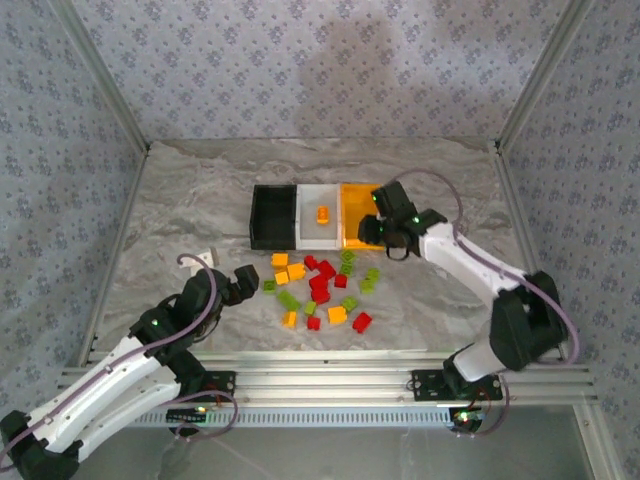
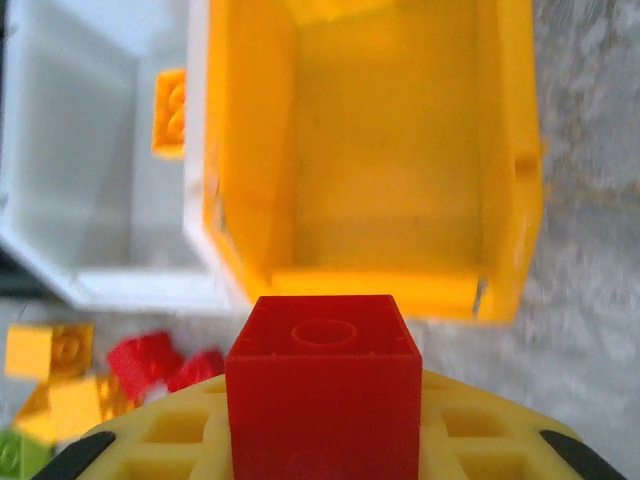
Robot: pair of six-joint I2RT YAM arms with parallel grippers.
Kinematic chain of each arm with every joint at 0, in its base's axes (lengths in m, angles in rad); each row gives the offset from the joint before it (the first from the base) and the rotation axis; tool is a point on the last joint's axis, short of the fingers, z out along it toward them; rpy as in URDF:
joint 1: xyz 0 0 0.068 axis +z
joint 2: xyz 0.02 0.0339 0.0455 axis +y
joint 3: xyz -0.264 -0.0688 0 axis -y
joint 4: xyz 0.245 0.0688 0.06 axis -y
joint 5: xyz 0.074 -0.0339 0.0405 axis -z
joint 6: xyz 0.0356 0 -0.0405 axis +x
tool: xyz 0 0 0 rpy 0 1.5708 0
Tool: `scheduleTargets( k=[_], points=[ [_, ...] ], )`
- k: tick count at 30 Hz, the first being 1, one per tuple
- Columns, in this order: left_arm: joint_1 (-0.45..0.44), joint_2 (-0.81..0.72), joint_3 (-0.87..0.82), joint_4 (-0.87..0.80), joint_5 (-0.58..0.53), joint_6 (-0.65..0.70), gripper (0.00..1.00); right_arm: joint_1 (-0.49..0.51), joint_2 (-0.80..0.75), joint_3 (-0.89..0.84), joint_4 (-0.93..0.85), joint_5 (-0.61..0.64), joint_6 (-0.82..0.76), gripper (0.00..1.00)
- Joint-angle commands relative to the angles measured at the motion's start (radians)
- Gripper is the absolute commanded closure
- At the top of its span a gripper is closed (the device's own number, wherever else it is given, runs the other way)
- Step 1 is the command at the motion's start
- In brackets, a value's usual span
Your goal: Sort the legos into containers by color
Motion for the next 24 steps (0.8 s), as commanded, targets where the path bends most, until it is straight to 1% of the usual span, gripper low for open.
scheduleTargets(
  k=[1, 4, 7, 8, 9, 10, 11, 12, 15, 18, 21, 24],
  points=[
    [0.011, -0.001, -0.008, -0.018, 0.033, -0.005, 0.0, -0.039, 0.148, 0.12, -0.031, 0.032, -0.04, 0.75],
    [0.018, -0.002, -0.012, -0.017, 0.057, 0.007, 0.01, -0.06, 0.266, 0.226, -0.056, 0.048, -0.035, 0.73],
    [0.022, -0.002, -0.011, -0.011, 0.078, 0.023, 0.0, -0.066, 0.35, 0.303, -0.088, 0.061, -0.029, 0.69],
    [0.022, -0.002, -0.008, -0.013, 0.082, 0.026, 0.0, -0.068, 0.374, 0.326, -0.095, 0.06, -0.027, 0.65],
    [0.023, -0.001, -0.006, -0.014, 0.085, 0.032, 0.01, -0.067, 0.386, 0.341, -0.098, 0.06, -0.026, 0.58],
    [0.026, -0.002, -0.003, -0.016, 0.089, 0.038, 0.01, -0.067, 0.395, 0.357, -0.101, 0.063, -0.021, 0.49],
    [0.025, -0.002, 0.0, -0.019, 0.089, 0.04, 0.0, -0.067, 0.393, 0.364, -0.099, 0.063, -0.017, 0.43],
    [0.026, -0.002, 0.001, -0.021, 0.09, 0.043, 0.0, -0.066, 0.388, 0.368, -0.095, 0.063, -0.014, 0.41],
    [0.029, 0.001, 0.01, -0.022, 0.094, 0.055, 0.0, -0.06, 0.342, 0.358, -0.087, 0.074, -0.006, 0.4],
    [0.032, 0.016, 0.024, -0.018, 0.104, 0.07, 0.01, -0.047, 0.251, 0.3, -0.059, 0.079, 0.0, 0.39],
    [0.033, 0.058, 0.034, -0.007, 0.12, 0.085, 0.0, -0.021, 0.139, 0.201, -0.037, 0.08, 0.013, 0.38],
    [0.039, 0.134, 0.04, 0.019, 0.159, 0.088, 0.01, 0.019, 0.027, 0.068, -0.019, 0.099, 0.025, 0.36]
  ],
)
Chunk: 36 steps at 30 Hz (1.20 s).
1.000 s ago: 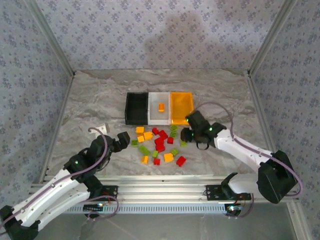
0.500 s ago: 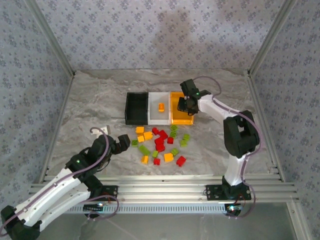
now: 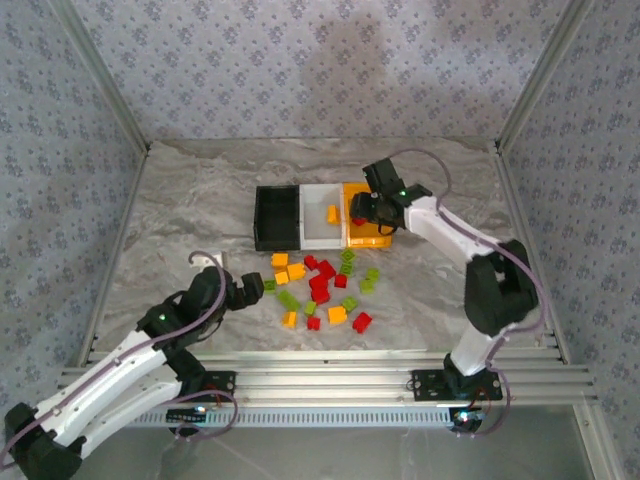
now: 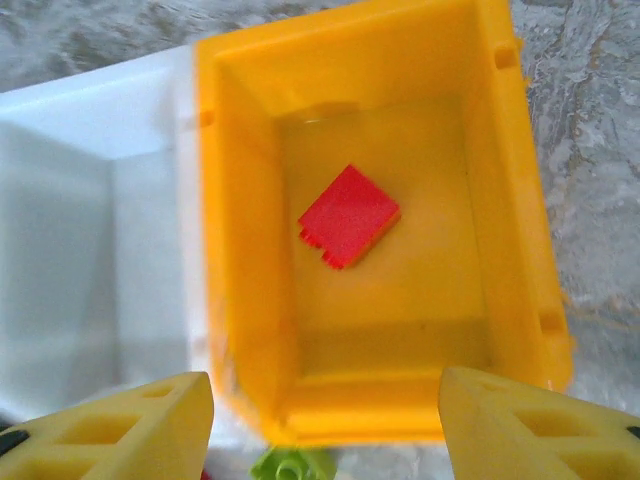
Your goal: Sort the legos into containers by color
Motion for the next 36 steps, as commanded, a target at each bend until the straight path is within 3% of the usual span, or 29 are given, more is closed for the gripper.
scheduleTargets(
  k=[1, 9, 22, 28, 36],
  points=[
    [0.009, 0.077, 0.053, 0.036, 0.056, 0.026, 0.01, 0.046, -0.127, -0.145, 0.001, 0.031, 0.032, 0.35],
    [0.014, 0.148, 0.047, 0.089, 0.089, 0.009, 0.0, 0.128, -0.235, -0.449, 0.058, 0.001, 0.1, 0.33],
    [0.03, 0.114, 0.013, 0.081, 0.092, -0.02, 0.0, 0.222, -0.151, -0.523, 0.138, -0.01, 0.132, 0.35],
    [0.04, 0.108, 0.008, 0.072, 0.094, -0.021, 0.0, 0.23, -0.098, -0.5, 0.142, 0.012, 0.121, 0.45],
    [0.046, 0.081, 0.003, 0.058, 0.092, -0.014, 0.0, 0.254, -0.149, -0.477, 0.089, 0.019, 0.109, 0.71]
  ],
)
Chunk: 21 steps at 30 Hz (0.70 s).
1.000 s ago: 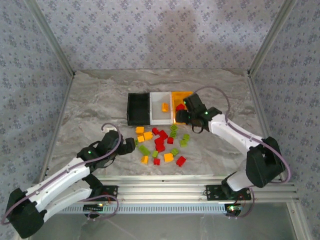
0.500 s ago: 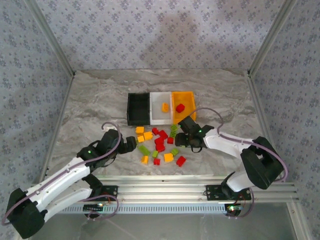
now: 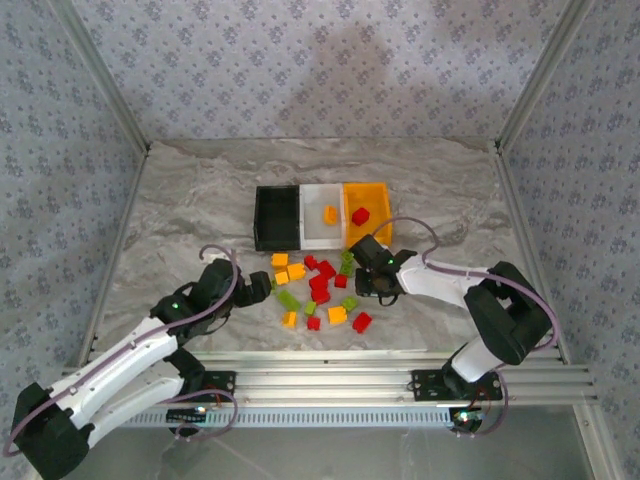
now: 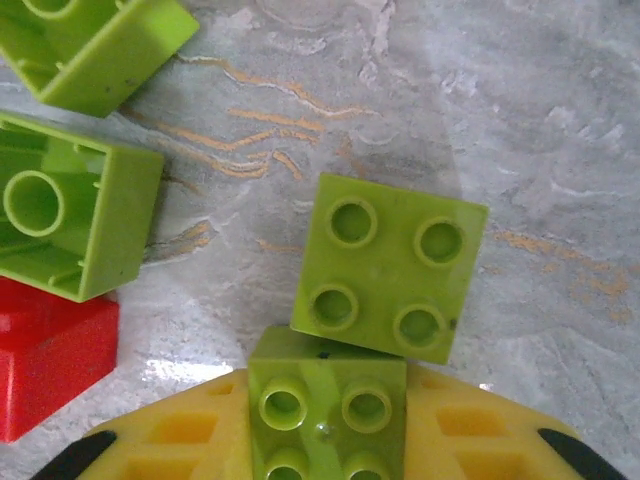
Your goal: Sort the legos into containers by color
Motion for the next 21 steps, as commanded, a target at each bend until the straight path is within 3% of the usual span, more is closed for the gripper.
scheduleTargets(
  k=[1, 4, 8, 16, 21],
  points=[
    [0.009, -0.023, 0.002, -0.015, 0.001, 0.0, 0.01, 0.026, -0.052, 0.044, -0.039, -0.003, -0.012, 0.72],
    [0.014, -0.042, 0.002, -0.038, -0.011, 0.0, 0.0, 0.055, -0.092, 0.122, -0.071, -0.02, -0.045, 0.74],
    [0.023, -0.072, -0.007, -0.071, -0.021, -0.008, 0.0, 0.097, -0.013, 0.313, -0.077, -0.076, -0.101, 0.74],
    [0.028, -0.115, -0.035, -0.088, 0.012, -0.028, 0.0, 0.103, 0.358, 0.768, -0.052, -0.14, -0.164, 0.73],
    [0.032, -0.126, -0.033, -0.098, 0.02, -0.023, 0.0, 0.092, 0.606, 1.075, -0.132, -0.168, -0.167, 0.72]
  ],
)
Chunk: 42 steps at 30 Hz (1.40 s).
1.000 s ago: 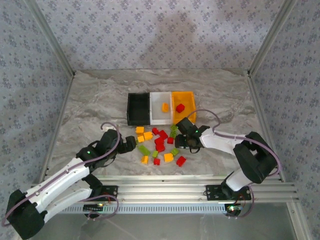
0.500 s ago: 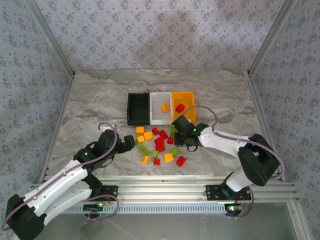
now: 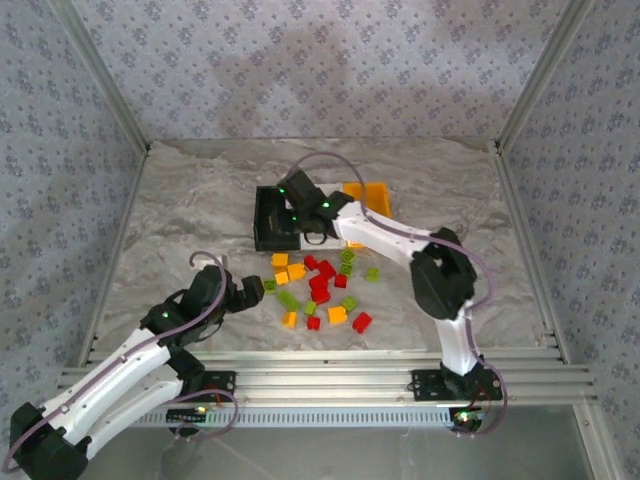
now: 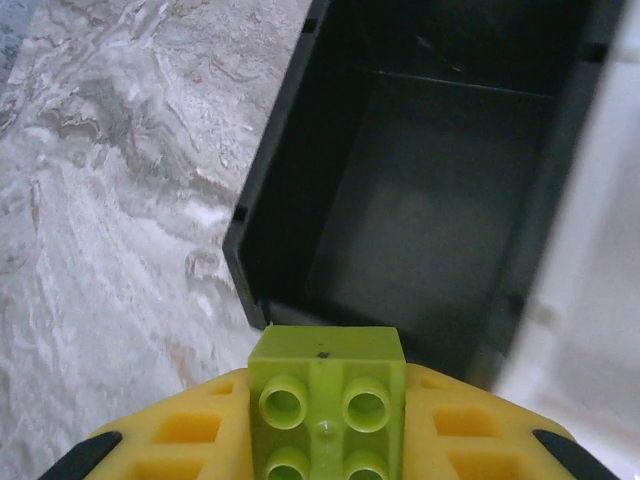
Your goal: Sort the legos into containers by color
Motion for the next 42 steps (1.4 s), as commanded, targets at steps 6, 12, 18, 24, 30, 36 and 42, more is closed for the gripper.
scheduleTargets(
  k=[6, 12, 18, 24, 30, 36, 42],
  points=[
    [0.011, -0.022, 0.005, -0.032, 0.017, 0.003, 0.01, -0.027, 0.244, 0.313, -0.115, -0.035, 0.017, 0.59],
    [0.011, -0.021, 0.024, -0.035, 0.026, 0.024, 0.0, -0.035, 0.232, 0.357, -0.11, -0.046, 0.026, 0.41],
    [0.01, 0.041, 0.058, 0.033, 0.16, 0.09, 0.04, -0.043, 0.028, 0.136, -0.015, -0.021, 0.038, 0.4],
    [-0.14, 0.265, 0.113, 0.138, 0.196, 0.111, 0.1, -0.077, -0.257, -0.261, 0.1, 0.005, 0.054, 0.39],
    [-0.288, 0.464, 0.178, 0.16, 0.139, 0.125, 0.23, -0.106, -0.488, -0.573, 0.135, 0.033, 0.072, 0.38],
    [-0.342, 0.555, 0.184, 0.161, 0.082, 0.126, 0.37, -0.131, -0.648, -0.736, 0.143, 0.054, 0.084, 0.38],
    [-0.357, 0.663, 0.209, 0.149, 0.044, 0.12, 0.5, -0.15, -0.735, -0.797, 0.144, 0.069, 0.084, 0.37]
  ],
)
